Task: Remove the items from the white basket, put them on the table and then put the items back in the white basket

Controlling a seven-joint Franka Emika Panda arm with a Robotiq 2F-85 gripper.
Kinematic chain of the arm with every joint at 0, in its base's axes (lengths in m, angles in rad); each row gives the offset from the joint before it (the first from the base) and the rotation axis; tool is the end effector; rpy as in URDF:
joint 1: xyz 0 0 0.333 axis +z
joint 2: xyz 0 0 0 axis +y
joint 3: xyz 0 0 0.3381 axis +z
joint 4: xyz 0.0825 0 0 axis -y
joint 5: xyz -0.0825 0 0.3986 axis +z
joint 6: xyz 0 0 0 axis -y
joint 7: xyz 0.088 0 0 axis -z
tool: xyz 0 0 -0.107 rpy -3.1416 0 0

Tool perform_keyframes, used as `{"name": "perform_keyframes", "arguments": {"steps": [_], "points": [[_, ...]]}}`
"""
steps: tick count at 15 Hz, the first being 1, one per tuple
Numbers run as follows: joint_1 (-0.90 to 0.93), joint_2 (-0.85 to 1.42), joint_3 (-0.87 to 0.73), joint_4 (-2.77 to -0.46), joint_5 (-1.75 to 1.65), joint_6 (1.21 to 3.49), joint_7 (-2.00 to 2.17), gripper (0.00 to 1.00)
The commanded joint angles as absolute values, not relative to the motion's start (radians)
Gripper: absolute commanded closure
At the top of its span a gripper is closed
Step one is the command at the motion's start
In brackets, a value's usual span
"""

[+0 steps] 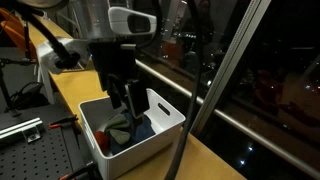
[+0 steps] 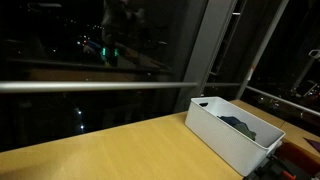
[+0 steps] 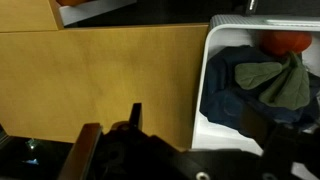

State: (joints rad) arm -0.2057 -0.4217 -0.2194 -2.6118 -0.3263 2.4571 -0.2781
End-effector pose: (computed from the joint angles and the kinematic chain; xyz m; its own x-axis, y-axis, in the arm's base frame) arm 0.3856 -0.1749 0.4269 0.9767 0.1068 0.1862 0.0614 -0.9703 0.2340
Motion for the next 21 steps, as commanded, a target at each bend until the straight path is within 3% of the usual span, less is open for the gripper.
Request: {"name": "perform_keyframes", "arguments": {"steps": [1,11,21], "points": [[-0.21,-0.422,-0.214,-2.611,-0.322,2.455,-0.281,0.0],[-0.137,-0.329,-0.172,-2.563,-0.294,2.57,-0.283,0.0],[0.016,0.001,-0.06,-2.418,-0.12,2.712,-0.275,0.0]]}}
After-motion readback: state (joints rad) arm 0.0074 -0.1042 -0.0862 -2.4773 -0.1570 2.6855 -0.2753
